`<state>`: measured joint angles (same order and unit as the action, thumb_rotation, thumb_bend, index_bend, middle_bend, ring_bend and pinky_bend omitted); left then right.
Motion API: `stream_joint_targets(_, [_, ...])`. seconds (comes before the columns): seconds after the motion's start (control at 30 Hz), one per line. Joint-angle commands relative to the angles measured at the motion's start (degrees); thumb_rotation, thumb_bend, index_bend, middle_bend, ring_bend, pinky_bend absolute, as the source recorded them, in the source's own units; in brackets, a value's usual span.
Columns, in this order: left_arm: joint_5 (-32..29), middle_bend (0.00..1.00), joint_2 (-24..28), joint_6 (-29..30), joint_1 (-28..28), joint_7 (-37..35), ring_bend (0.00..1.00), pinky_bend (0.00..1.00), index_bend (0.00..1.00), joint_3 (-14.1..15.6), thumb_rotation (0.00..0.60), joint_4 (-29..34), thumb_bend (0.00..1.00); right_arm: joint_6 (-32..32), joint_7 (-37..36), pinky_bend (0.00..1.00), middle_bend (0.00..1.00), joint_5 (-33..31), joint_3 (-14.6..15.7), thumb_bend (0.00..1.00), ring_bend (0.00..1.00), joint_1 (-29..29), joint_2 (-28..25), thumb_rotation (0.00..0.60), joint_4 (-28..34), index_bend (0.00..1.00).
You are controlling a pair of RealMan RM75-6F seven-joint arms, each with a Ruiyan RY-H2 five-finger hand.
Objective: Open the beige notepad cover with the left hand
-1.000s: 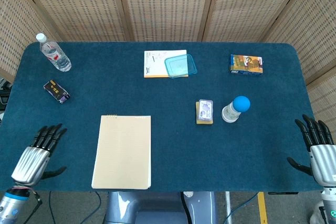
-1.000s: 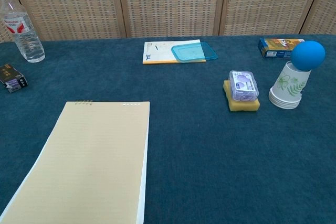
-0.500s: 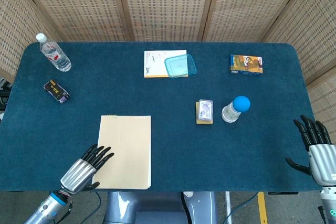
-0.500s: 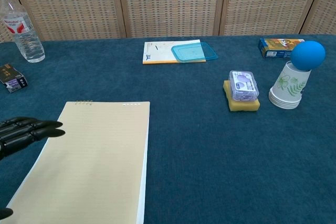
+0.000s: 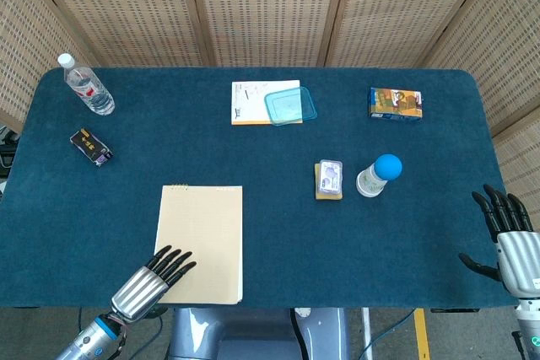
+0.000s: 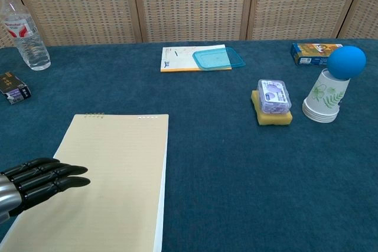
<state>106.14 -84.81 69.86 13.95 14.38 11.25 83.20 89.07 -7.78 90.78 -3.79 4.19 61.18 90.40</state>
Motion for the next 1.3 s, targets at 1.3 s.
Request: stream_joint_targets(1.3, [-4.7, 0.00, -2.4, -1.3, 1.6, 1.4, 0.00, 0.00, 0.00, -0.8, 0.600, -2.4, 0.24, -0.6, -1.0, 0.00, 0.00, -0.7, -0.1, 0.00, 0.00, 0.2, -0.3, 0.600, 0.0, 0.00])
